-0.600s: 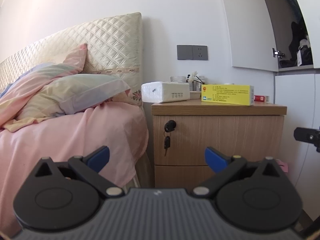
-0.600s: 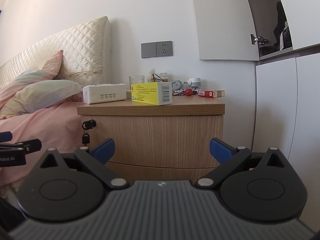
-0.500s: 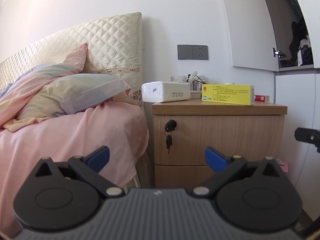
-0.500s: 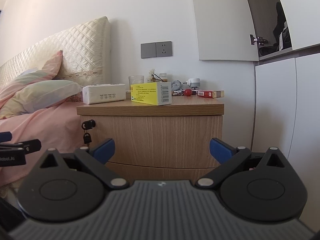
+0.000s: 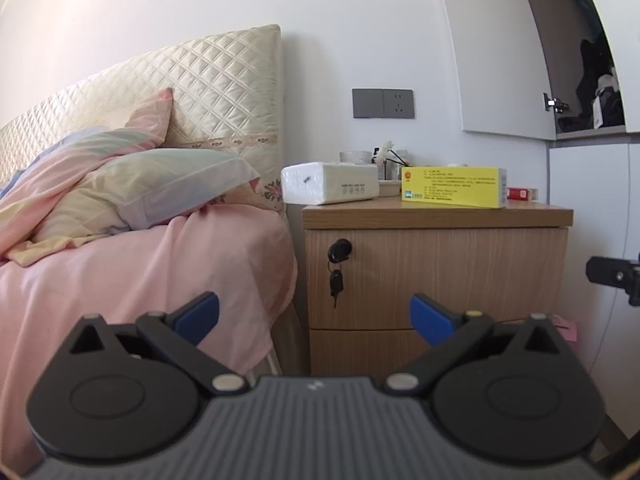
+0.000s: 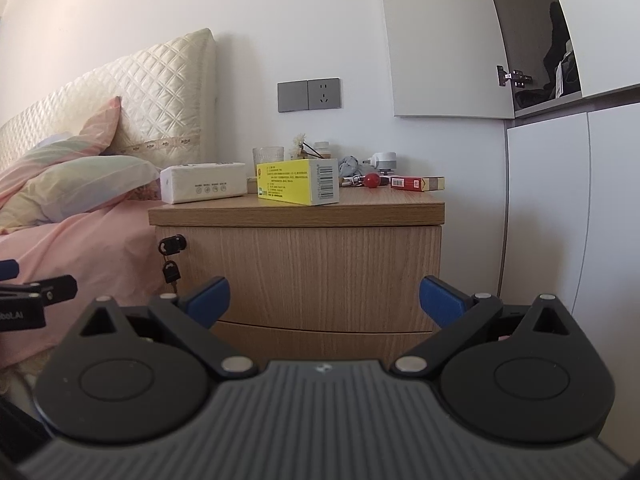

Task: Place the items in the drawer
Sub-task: 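Move both tools toward the wooden nightstand drawer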

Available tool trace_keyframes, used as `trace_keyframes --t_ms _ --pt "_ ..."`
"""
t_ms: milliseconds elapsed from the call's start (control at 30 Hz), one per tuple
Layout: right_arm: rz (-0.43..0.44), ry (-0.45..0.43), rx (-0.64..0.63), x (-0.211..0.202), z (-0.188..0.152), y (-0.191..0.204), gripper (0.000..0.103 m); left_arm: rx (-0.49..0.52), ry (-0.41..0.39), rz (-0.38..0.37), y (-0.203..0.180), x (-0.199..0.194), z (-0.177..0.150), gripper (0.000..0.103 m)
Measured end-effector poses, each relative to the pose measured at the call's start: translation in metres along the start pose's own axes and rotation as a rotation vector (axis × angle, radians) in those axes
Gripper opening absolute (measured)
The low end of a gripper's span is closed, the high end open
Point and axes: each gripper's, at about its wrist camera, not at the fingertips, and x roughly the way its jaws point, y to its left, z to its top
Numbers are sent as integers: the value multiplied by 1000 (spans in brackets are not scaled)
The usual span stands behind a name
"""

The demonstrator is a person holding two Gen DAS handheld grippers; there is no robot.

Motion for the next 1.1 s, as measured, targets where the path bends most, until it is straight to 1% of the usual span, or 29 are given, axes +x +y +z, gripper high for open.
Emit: trace_keyframes --t_ms 200,533,1100 --pt "-9 -12 4 -3 -2 1 103 -2 -3 -1 1 0 -1 103" --pt "-12 -16 12 -1 -1 -4 103 4 -6 -2 1 -1 -2 103" --pt "-33 -19 18 -3 -2 -1 103 -1 -10 -6 3 -2 -1 103"
